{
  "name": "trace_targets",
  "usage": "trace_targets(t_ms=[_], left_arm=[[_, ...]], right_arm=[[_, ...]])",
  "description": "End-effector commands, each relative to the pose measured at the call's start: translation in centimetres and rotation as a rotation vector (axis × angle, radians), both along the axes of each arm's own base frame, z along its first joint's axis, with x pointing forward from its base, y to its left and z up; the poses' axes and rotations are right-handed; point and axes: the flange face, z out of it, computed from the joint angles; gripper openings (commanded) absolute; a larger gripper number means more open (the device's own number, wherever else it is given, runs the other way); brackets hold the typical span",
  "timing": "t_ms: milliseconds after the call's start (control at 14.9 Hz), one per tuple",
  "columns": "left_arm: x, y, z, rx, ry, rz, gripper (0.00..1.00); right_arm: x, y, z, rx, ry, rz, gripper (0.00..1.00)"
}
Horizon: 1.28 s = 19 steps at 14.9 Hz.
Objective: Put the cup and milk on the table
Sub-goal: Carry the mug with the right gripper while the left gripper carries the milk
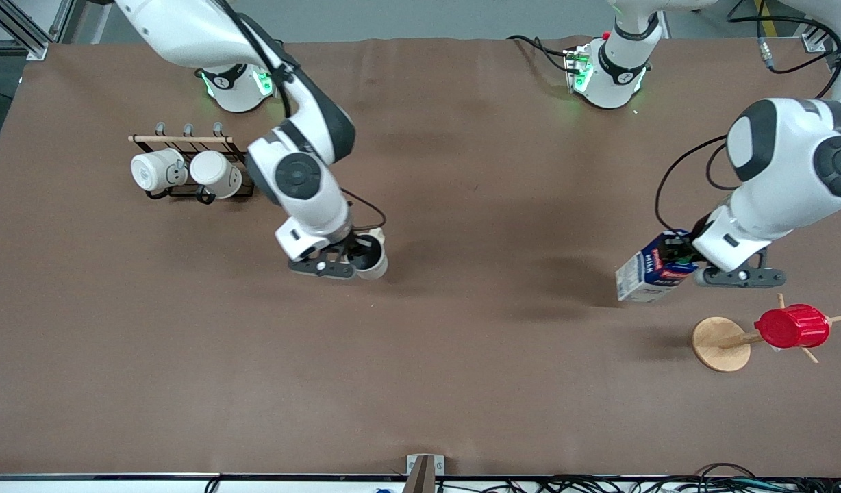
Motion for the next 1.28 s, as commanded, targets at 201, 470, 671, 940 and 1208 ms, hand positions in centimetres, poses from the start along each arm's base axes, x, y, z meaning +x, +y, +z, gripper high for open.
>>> trace_targets(t_ms=[201,470,671,940,1208], left_arm=[[1.9,-10.6,-0.6,-0.046,0.045,0.045,0.43],[0.6,-17.3,-0.6,-0.084,0.065,0.09,0.43],[-1.7,-22.4,-1.7,-0.062,0.091,0.088,0.42],[-4.4,-27.8,-5.5,0.001,0.123,0.105,0.41],[-5.6,-31.4,-6.8,0.01,0.127,0.126,0.41]], right_arm=[[-2.2,5.9,-4.4,-0.027,-0.048,-0.04,0.0],[-4.1,8.5,-5.6,0.006,-0.058,-0.023,0.01],[-4.2,8.6,-5.6,0.008,-0.059,-0.021,0.21],[-3.7,8.2,-4.5,0.011,-0.061,-0.036,1.0],[-1.3,3.3,3.7,-0.062,-0.097,-0.102,1.0]])
